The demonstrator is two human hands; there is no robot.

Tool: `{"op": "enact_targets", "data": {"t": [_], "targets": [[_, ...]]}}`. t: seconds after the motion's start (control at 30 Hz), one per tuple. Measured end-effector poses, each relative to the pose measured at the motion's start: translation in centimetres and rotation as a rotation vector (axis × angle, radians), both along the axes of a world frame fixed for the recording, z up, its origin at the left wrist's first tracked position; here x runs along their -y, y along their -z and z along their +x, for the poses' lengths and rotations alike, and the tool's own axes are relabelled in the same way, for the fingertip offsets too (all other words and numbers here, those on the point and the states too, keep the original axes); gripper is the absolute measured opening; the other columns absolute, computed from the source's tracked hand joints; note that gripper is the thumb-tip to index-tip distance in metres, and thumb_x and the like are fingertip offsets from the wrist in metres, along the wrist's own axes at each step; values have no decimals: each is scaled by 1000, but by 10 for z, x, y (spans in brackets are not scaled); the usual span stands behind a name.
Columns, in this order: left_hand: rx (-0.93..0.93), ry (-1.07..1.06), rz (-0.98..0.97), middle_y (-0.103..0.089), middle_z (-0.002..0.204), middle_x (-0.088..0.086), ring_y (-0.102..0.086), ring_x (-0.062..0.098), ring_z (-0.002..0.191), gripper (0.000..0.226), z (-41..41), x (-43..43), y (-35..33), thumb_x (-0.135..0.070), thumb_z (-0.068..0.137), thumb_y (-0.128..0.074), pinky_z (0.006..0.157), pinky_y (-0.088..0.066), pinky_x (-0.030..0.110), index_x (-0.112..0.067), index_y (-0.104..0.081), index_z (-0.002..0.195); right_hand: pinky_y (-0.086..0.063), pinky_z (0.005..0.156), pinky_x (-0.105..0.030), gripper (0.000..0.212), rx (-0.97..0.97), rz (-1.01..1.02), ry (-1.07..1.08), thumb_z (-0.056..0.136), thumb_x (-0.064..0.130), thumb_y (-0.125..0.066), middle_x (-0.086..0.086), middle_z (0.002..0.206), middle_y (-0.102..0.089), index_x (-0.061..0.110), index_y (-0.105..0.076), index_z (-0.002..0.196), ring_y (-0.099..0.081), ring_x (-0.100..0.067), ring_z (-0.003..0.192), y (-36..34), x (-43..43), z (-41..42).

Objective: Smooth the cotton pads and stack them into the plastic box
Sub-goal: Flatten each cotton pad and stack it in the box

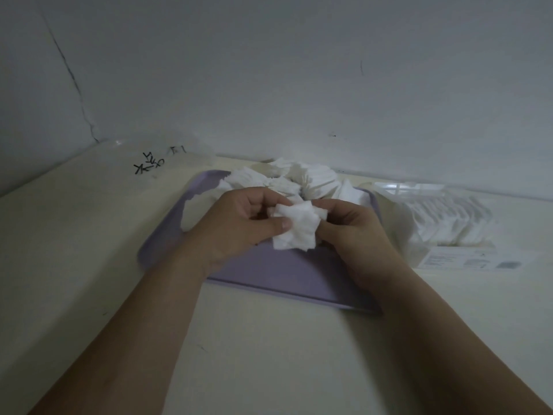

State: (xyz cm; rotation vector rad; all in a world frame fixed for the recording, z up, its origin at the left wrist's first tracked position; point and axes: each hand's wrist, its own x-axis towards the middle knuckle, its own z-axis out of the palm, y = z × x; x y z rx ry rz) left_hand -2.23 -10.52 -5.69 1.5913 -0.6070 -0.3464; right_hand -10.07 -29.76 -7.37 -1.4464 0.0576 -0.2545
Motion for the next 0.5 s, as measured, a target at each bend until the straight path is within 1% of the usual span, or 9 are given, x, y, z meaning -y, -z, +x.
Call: {"op": "enact_targets", "data": {"t": [0.1, 0.17, 0.2, 0.23, 0.27, 0.3, 0.37, 0.4, 0.5], "targets": [[62, -4, 20, -79, 102, -5, -71, 12, 96, 29, 1, 0, 3, 3, 90, -74, 74, -56, 19, -22, -77, 103, -61, 81, -32, 22, 3, 5, -13, 91, -7, -70, -16, 104, -79, 5, -79, 108, -74, -23, 91, 0, 1, -1], [81, 12, 35, -79, 112, -2, -73, 25, 110, 30, 2, -2, 4, 1, 89, -75, 91, -61, 35, -22, -78, 107, -61, 80, -33, 24, -2, -21, 20, 91, -8, -70, -19, 105, -79, 0, -76, 112, -74, -24, 91, 1, 3, 0], [76, 26, 36, -79, 114, 0, -71, 32, 114, 30, 2, -2, 3, 1, 88, -77, 98, -59, 44, -22, -79, 109, -62, 79, -33, 23, -6, -38, 35, 90, -8, -71, -18, 104, -79, 1, -76, 111, -74, -23, 90, 2, 4, 1], [68, 39, 34, -79, 114, 1, -70, 34, 115, 32, 1, -2, 2, 1, 86, -78, 102, -57, 48, -20, -79, 110, -62, 80, -32, 23, -7, -58, 42, 90, -8, -72, -17, 102, -80, 2, -77, 110, -74, -22, 89, 2, 4, 1], [66, 42, 37, -80, 110, -1, -72, 31, 110, 32, -1, -1, 1, 2, 84, -80, 100, -57, 46, -20, -78, 109, -63, 82, -32, 23, -8, -79, 41, 88, -8, -72, -15, 101, -80, 4, -77, 108, -74, -21, 89, 2, 4, 1], [75, 32, 50, -80, 103, -6, -72, 24, 100, 33, -2, 0, 0, 2, 82, -82, 96, -58, 39, -20, -78, 107, -62, 84, -33, 24, -10, -95, 30, 88, -9, -73, -14, 101, -81, 5, -78, 106, -74, -21, 90, 2, 5, 0], [121, -19, 102, -77, 88, -13, -63, 10, 84, 34, -4, 3, 0, 0, 79, -85, 82, -57, 24, -23, -78, 104, -61, 88, -36, 23, -19, -97, 4, 88, -7, -74, -14, 100, -81, 10, -80, 101, -74, -21, 91, 2, 4, 0], [140, -49, 116, -75, 85, -11, -61, 8, 80, 35, -4, 4, 1, -1, 78, -87, 77, -56, 20, -23, -78, 104, -60, 88, -36, 23, -26, -88, -2, 88, -6, -74, -13, 99, -81, 13, -81, 98, -74, -22, 90, 2, 4, 0], [190, -143, 108, -72, 94, 0, -61, 7, 78, 40, -4, 8, 4, -8, 74, -92, 74, -55, 19, -28, -76, 104, -60, 83, -32, 21, -35, -64, -5, 92, -4, -71, -11, 98, -81, 14, -81, 97, -73, -19, 87, 2, 3, 1]]}}
